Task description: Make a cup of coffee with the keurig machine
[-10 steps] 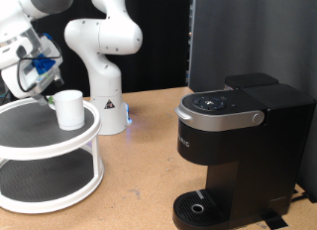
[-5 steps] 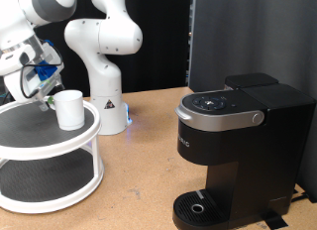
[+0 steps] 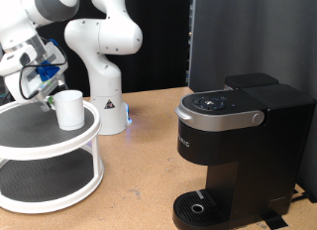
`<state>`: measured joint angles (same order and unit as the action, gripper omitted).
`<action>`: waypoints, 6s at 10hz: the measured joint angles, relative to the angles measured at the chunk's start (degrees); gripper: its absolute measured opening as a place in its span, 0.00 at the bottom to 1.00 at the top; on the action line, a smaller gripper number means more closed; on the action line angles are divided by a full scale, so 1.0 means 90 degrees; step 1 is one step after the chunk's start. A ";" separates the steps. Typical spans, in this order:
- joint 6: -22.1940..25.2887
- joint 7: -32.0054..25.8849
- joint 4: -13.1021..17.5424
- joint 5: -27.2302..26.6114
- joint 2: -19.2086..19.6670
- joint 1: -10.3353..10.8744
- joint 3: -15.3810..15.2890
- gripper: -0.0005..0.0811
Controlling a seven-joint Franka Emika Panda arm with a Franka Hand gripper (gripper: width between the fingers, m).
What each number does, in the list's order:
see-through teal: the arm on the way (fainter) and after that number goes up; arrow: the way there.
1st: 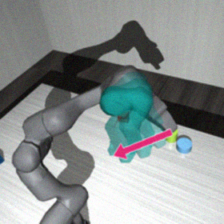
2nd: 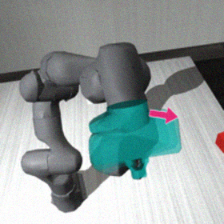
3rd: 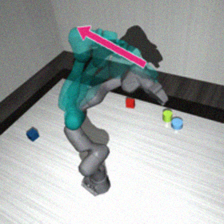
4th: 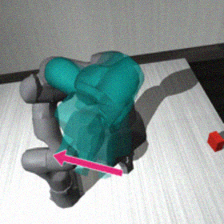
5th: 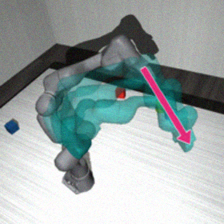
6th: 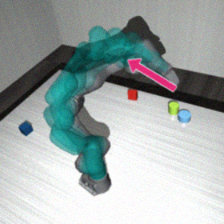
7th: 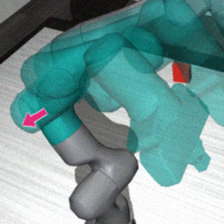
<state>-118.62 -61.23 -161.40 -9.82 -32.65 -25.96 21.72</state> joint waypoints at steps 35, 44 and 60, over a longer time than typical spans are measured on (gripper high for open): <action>0.1939 0.1038 0.1171 0.0272 -0.0863 -0.0012 -0.0825 0.09; 0.0789 0.2195 0.1194 -0.1522 -0.0814 0.0567 -0.1729 0.09; -0.0388 0.3277 0.0913 -0.1717 0.0118 0.0718 -0.2815 0.09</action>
<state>-122.11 -31.74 -153.18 -25.27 -31.58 -19.50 -3.61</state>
